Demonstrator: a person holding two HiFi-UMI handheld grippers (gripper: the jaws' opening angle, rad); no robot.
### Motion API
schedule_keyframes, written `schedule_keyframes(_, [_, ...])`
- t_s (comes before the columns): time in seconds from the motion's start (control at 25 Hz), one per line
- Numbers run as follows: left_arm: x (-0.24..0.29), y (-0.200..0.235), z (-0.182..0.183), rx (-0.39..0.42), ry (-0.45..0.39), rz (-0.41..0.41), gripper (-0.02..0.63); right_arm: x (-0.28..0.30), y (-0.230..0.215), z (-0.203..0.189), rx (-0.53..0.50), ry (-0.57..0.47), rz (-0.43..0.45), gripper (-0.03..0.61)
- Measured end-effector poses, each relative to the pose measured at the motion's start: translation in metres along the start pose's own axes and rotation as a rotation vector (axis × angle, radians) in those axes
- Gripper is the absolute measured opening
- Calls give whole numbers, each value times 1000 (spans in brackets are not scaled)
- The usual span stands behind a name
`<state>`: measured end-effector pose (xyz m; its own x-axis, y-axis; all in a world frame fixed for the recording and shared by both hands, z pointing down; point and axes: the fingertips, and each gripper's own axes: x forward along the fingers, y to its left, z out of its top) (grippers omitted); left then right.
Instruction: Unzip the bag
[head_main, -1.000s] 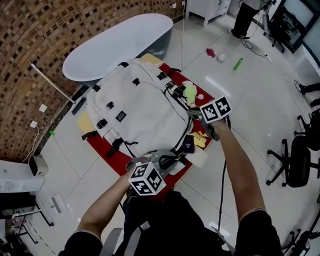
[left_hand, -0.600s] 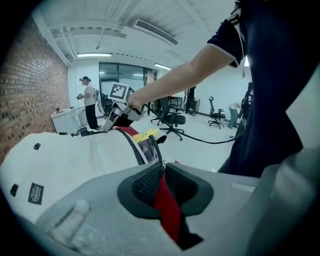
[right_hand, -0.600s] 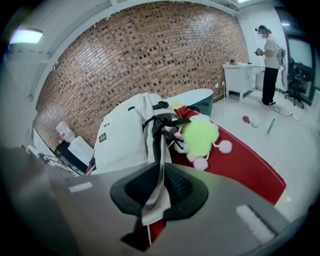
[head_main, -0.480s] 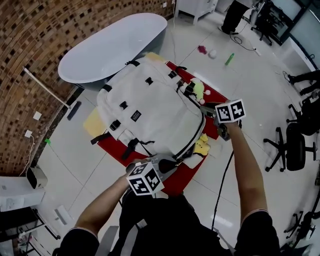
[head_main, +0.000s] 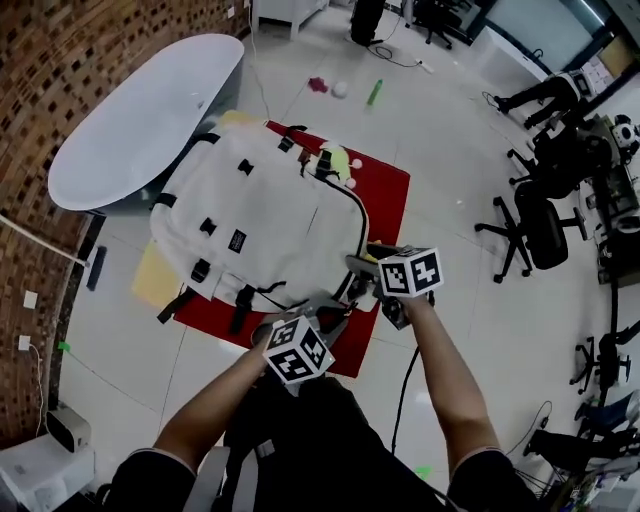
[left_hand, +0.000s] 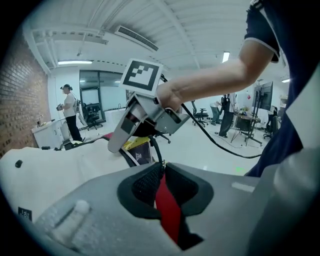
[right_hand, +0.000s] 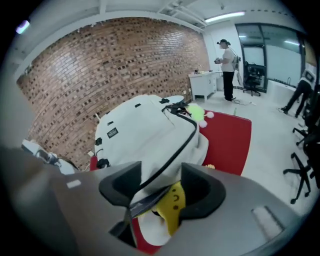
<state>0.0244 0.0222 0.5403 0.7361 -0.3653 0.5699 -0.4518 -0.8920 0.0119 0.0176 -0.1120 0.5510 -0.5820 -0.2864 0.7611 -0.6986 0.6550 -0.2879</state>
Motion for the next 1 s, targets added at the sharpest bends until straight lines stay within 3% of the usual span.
schedule_keyframes(0.08, [0, -1, 2, 2, 16, 19, 35, 4, -8, -7, 14, 17, -45, 120])
schedule_keyframes(0.16, [-2, -1, 2, -13, 28, 47, 35, 4, -13, -8, 33, 13, -34, 58])
schedule_keyframes(0.36, [-20, -5, -9, -38, 44, 92, 34, 5, -18, -2, 62, -36, -3, 41])
schedule_keyframes(0.6, [-47, -11, -26, 24, 85, 128, 34, 8, -23, 0, 54, -24, 20, 41])
schedule_keyframes(1.0, [-99, 16, -74, -43, 108, 155, 35, 11, -33, -15, 84, -9, 41, 40])
